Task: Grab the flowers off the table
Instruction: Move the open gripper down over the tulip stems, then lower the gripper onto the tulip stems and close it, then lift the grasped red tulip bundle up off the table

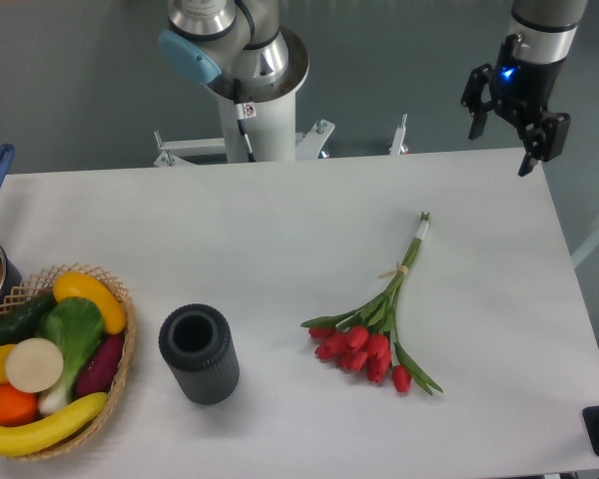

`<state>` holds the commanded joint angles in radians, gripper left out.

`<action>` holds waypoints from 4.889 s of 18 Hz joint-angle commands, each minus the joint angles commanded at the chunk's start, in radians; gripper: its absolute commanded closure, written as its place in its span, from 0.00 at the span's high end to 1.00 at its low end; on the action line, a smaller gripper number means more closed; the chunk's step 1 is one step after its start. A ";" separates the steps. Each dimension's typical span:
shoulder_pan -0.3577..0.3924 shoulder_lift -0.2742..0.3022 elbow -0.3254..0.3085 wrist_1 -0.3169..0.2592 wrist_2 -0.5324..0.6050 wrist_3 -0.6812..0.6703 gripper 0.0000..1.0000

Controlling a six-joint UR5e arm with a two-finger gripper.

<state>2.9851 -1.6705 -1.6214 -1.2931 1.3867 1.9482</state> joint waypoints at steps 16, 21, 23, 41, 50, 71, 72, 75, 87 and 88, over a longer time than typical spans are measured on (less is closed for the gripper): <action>-0.087 -0.011 -0.233 0.202 -0.046 -0.411 1.00; -0.170 -0.118 -0.232 0.308 -0.038 -0.561 1.00; -0.187 -0.149 -0.224 0.318 -0.038 -0.584 1.00; -0.268 -0.331 -0.224 0.483 -0.038 -0.669 1.00; -0.281 -0.359 -0.230 0.494 -0.037 -0.673 1.00; -0.282 -0.353 -0.226 0.494 -0.037 -0.673 0.32; -0.282 -0.353 -0.226 0.494 -0.037 -0.676 0.32; -0.284 -0.353 -0.226 0.495 -0.037 -0.676 0.31; -0.272 -0.212 -0.143 0.491 -0.193 -0.678 0.32; -0.270 -0.193 -0.137 0.491 -0.253 -0.680 0.32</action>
<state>2.7151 -1.8640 -1.7580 -0.8023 1.1342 1.2686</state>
